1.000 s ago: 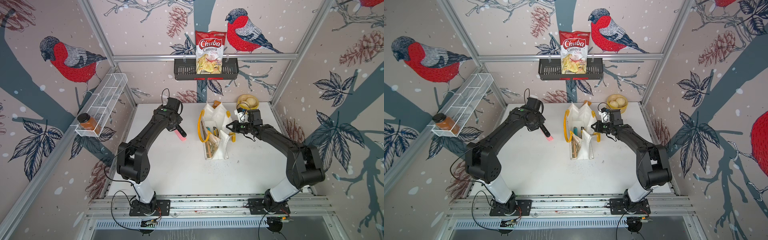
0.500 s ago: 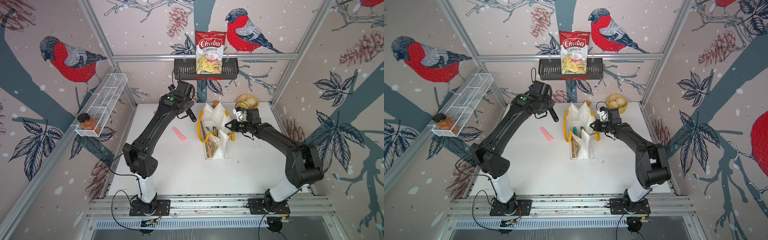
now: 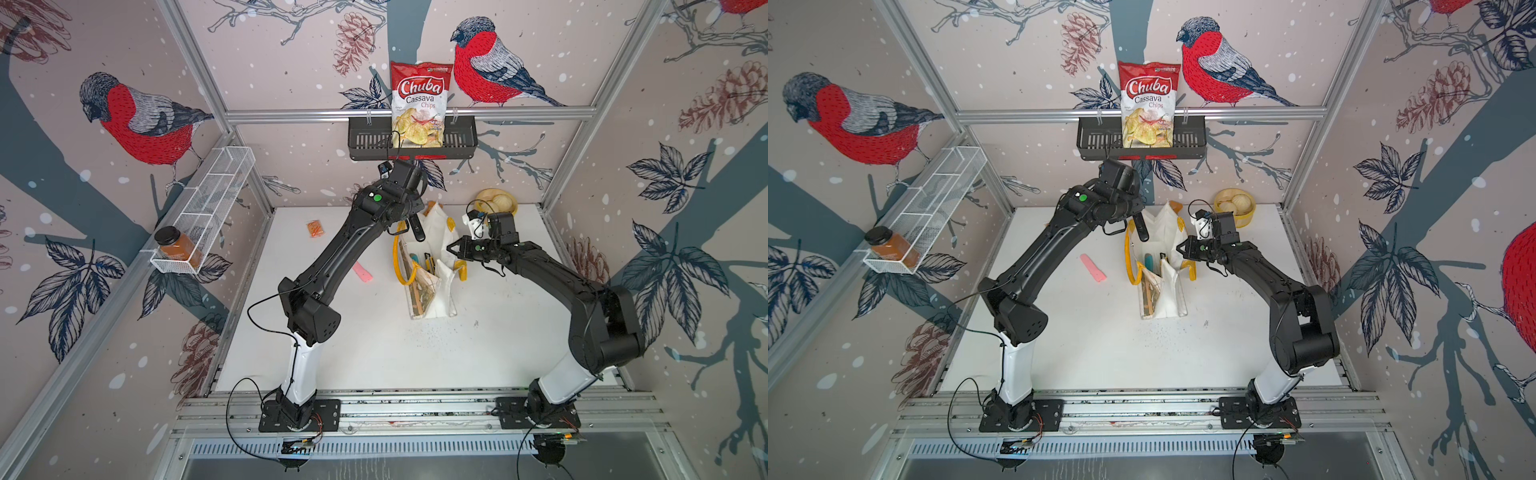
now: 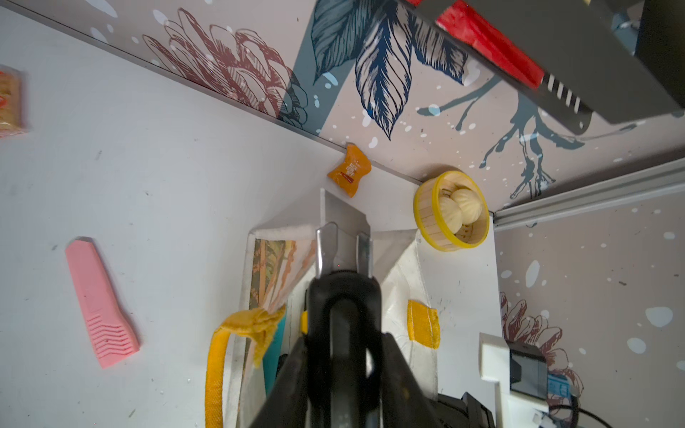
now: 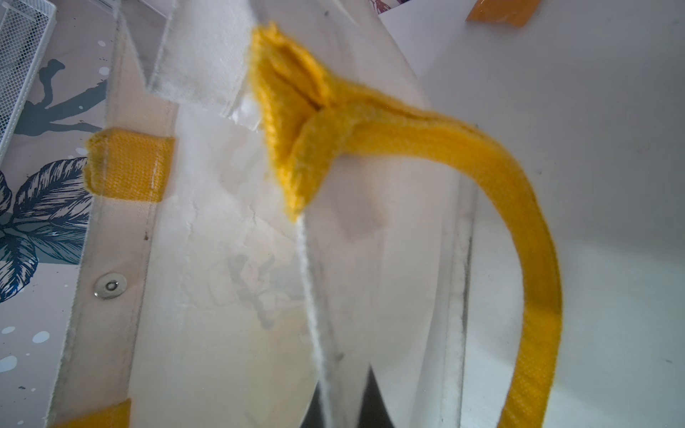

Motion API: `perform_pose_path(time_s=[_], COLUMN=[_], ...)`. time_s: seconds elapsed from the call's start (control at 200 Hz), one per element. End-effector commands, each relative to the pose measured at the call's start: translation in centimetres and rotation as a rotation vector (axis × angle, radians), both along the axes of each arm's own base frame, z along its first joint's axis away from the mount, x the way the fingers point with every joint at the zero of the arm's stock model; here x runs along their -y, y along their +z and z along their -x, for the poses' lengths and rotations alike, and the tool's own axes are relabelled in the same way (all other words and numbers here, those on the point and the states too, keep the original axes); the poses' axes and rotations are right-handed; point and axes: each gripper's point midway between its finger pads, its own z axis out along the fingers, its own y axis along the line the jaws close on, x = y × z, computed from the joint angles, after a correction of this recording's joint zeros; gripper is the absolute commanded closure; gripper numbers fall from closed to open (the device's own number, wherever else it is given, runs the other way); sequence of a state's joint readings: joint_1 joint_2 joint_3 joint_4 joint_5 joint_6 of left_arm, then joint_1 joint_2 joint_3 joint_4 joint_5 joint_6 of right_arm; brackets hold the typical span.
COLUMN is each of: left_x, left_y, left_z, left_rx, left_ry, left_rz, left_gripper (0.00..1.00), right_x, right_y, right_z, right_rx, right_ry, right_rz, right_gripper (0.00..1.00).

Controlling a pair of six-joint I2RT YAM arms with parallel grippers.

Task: Place the art knife into the pouch
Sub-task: Place the utility knife in the pouch.

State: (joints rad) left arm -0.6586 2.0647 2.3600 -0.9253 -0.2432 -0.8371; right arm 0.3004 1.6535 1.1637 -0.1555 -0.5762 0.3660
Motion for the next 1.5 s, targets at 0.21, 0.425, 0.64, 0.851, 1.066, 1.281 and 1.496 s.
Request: perform_pose_path(time_s=[0.21,0.425,0.64,0.851,1.066,1.281,1.496], left_x=[4.4,5.5,6.2,6.7,6.9,7.8,8.6], left_y=[-1.7,-3.5,-4.0,-5.8,-8.4,-9.5,-10.8], left_z=[-0.1,-0.2,0.1,0.5,1.1,1.9,2.3], left_rx=[0.040,0.040,0.044,0.026,-0.018,-0.012,-0.022], left_ry=[-0.126,-0.144,-0.172,-0.215,-0.249,-0.305,-0.393], left_rz=[-0.052,-0.106,-0.127,-0.160,-0.196,-0.233,-0.254], left_gripper=[0.70,0.71,0.71,0.71,0.72,0.73,0.72], right_x=[0.1,0.1,0.3,0.1,0.1,0.1,0.1], right_y=[2.0,3.6,4.7,4.2,4.0,3.8,3.6], right_z=[-0.4,-0.6,-0.9,-1.1,-1.0,-1.0,-0.8], right_rx=[0.038,0.059,0.077,0.067,0.066,0.064,0.061], right_ry=[-0.005,-0.003,-0.007,-0.005,-0.007,-0.006,-0.006], right_rz=[0.012,0.022,0.037,0.035,0.032,0.030,0.029], right_gripper=[1.00,1.00,1.00,1.00,1.00,1.00,1.00])
